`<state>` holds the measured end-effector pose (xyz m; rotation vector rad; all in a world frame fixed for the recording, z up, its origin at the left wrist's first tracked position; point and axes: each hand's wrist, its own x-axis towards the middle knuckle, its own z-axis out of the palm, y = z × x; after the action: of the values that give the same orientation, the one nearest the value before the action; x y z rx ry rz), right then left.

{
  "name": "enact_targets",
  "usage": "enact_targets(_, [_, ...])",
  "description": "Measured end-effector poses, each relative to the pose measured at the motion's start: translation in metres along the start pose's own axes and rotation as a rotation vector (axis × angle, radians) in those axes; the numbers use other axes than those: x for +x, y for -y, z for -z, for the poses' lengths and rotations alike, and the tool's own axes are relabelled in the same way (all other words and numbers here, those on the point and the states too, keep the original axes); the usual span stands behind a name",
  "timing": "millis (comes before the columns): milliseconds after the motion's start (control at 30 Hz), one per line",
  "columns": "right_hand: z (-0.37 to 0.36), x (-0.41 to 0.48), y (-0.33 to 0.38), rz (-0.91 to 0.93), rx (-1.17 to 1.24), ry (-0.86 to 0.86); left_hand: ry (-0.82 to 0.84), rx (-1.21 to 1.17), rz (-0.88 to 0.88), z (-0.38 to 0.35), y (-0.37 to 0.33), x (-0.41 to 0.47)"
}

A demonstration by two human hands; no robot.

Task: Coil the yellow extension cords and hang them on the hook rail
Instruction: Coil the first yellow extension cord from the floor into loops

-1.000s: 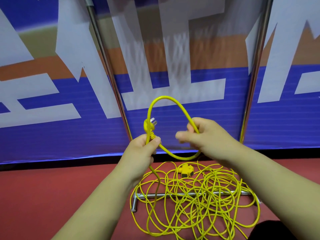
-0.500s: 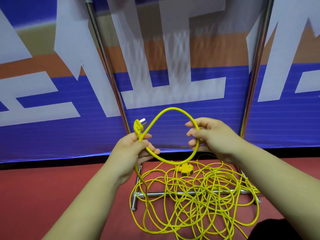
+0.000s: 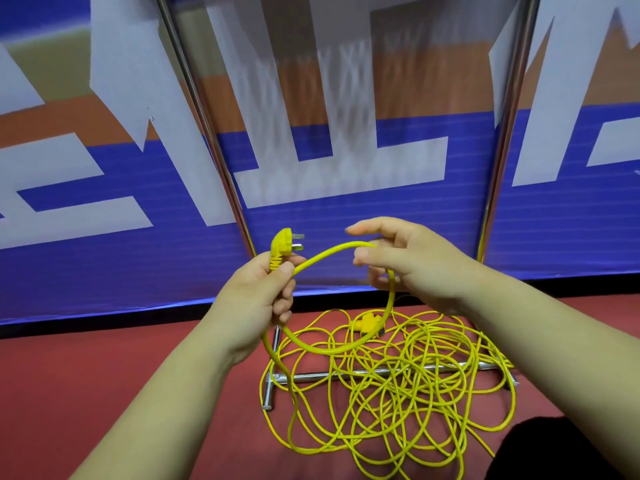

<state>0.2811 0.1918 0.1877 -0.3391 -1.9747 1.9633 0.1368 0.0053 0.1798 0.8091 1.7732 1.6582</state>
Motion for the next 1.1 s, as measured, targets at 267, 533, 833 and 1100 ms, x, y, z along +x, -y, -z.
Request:
enact_targets(267, [0.009,0.007,-0.005,0.057,-0.241,-0.215,-0.001,-0.005,0.07,0.006,-0.002,-0.002])
enact_targets(533, [0.01,0.015,-0.013,0.073,-0.091,-0.433,0.178,-0.004,0.237,0.019,0.004,-0.006])
enact_targets(833, [-0.001,0.017,-0.012,0.137,-0.075,-0.453,0.212,-0.22,0.236,0.002,0.002,-0.004])
enact_targets(1100, [-0.01,0.011,-0.009,0.148,-0.136,-0.286,0.154,-0.232,0.199,-0.009,-0.002,-0.006])
